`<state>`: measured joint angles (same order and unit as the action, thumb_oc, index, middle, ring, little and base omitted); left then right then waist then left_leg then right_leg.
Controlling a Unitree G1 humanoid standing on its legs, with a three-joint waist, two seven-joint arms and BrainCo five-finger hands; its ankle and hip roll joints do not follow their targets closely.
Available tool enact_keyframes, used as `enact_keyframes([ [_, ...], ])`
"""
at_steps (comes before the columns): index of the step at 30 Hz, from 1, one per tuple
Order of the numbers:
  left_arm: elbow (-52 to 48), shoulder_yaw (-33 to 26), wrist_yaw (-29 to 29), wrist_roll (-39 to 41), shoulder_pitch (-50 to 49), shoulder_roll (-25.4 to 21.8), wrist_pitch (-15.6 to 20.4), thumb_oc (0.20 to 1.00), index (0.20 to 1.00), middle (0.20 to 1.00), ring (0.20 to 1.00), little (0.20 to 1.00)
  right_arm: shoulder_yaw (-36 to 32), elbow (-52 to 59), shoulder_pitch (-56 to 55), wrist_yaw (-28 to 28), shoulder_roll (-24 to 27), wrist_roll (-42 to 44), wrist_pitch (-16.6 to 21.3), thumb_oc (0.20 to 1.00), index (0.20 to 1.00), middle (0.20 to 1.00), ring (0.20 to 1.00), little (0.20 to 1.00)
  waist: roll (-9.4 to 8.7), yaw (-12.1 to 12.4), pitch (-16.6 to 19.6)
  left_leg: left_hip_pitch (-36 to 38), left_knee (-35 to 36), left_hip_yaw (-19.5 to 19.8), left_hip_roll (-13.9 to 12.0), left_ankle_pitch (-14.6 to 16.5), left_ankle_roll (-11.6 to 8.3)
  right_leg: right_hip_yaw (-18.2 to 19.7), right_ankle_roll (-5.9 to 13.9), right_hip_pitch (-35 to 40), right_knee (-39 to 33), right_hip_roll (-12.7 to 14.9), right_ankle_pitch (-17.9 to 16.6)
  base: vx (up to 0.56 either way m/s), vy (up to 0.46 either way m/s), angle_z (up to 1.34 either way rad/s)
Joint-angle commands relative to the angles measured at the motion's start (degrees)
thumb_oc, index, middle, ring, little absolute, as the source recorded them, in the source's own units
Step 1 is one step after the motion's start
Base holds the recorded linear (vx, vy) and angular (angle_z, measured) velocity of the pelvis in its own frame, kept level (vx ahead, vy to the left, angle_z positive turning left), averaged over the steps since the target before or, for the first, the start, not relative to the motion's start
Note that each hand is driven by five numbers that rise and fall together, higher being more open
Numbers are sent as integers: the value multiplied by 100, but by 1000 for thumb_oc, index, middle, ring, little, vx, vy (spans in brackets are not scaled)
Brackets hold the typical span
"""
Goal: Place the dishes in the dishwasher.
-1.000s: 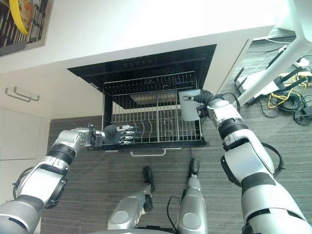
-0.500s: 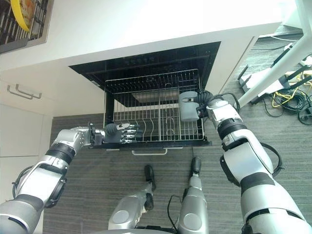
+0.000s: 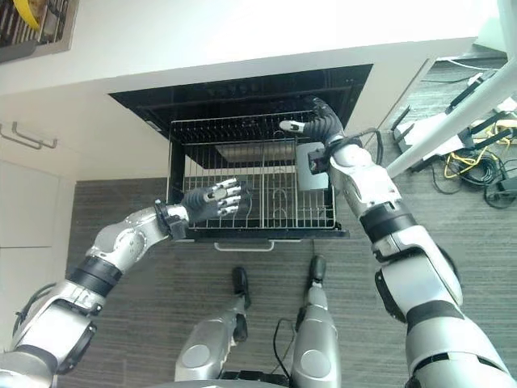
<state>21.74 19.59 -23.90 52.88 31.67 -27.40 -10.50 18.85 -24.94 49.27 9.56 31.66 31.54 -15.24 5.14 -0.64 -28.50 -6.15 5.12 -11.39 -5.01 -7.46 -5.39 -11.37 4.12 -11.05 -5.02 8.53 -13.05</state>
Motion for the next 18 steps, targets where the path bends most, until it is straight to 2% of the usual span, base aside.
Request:
enact_keyframes([
  [1,374,-75,399,-13,246,95,1194,1000,1000,1000,1000,1000,-253,150,185,106,-17,-140,498,1000,1000,1000,1000,1000,-102,-34,158,-57,-12,86,24,471,-7,-79,525,-18,579,442,887,45,-58,0],
  [3,187,-291,618,-135,135,190,1711,1000,1000,1000,1000,1000,-493,699,-297,112,-96,-212,587,1000,1000,1000,1000,1000,-181,-109,229,13,-12,52,-9,491,1,-58,511,40,561,413,896,54,-62,-1],
  [6,-169,-606,807,-308,-138,273,2120,1000,1000,1000,1000,1000,-818,1399,-1062,89,-300,-460,731,1000,1000,1000,1000,1000,-290,-190,370,133,-12,8,-60,539,18,-35,500,144,551,375,916,73,-74,-8],
  [12,-1080,-1081,905,-614,-995,312,2555,1000,1000,1000,1000,1000,-1289,2252,-2457,-170,-616,-642,870,1000,1000,1000,1000,1000,-417,-241,642,392,-12,-73,-117,620,39,-72,511,433,478,360,930,81,-59,-2],
  [18,-2572,-1718,828,-869,-2278,464,2935,1000,1000,1000,1000,1000,-2023,3191,-3809,-640,-737,-807,1243,1000,1000,1000,1000,1000,-457,-106,1037,736,-12,-79,-116,718,66,-247,566,895,334,383,950,115,-15,5],
])
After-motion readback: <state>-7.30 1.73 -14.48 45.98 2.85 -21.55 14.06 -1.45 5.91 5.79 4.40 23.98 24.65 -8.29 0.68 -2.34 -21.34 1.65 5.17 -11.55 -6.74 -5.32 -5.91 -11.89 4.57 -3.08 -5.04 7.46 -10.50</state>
